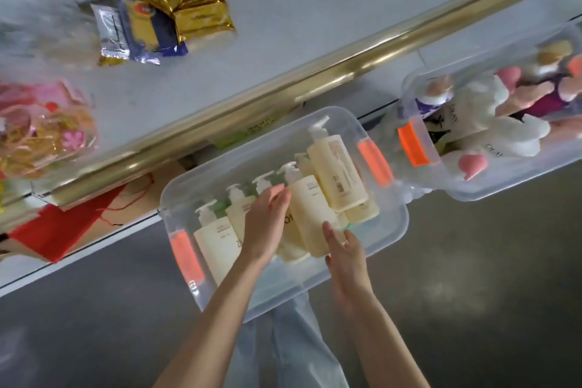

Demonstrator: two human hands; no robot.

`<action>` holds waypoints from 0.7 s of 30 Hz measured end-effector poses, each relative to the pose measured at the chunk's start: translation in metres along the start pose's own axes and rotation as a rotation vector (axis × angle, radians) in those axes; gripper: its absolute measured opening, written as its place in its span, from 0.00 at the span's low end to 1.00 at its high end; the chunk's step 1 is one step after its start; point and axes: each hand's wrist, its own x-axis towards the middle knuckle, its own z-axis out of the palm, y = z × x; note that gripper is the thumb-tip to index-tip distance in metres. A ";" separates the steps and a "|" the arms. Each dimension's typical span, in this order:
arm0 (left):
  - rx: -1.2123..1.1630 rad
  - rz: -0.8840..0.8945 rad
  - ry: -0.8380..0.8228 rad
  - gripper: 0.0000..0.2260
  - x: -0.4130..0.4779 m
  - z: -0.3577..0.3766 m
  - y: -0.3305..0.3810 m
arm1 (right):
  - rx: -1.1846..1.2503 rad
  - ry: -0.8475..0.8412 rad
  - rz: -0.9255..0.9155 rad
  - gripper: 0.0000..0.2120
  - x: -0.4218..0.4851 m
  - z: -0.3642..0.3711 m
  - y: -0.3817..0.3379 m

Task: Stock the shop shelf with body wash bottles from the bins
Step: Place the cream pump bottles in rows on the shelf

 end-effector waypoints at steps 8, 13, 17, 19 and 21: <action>0.053 0.028 0.026 0.16 0.005 0.011 -0.006 | 0.108 0.099 0.010 0.24 0.013 0.014 0.005; -0.082 0.042 0.127 0.09 -0.006 0.009 -0.004 | 0.096 0.167 -0.089 0.29 -0.007 0.018 0.013; -0.274 0.066 0.183 0.10 -0.026 0.000 0.002 | 0.167 0.110 -0.180 0.26 -0.035 0.020 0.010; -0.366 0.096 0.224 0.10 -0.041 -0.007 0.012 | 0.184 0.056 -0.251 0.25 -0.054 0.018 0.007; -0.438 0.143 0.282 0.12 -0.059 -0.017 0.025 | 0.197 -0.004 -0.323 0.24 -0.076 0.017 0.001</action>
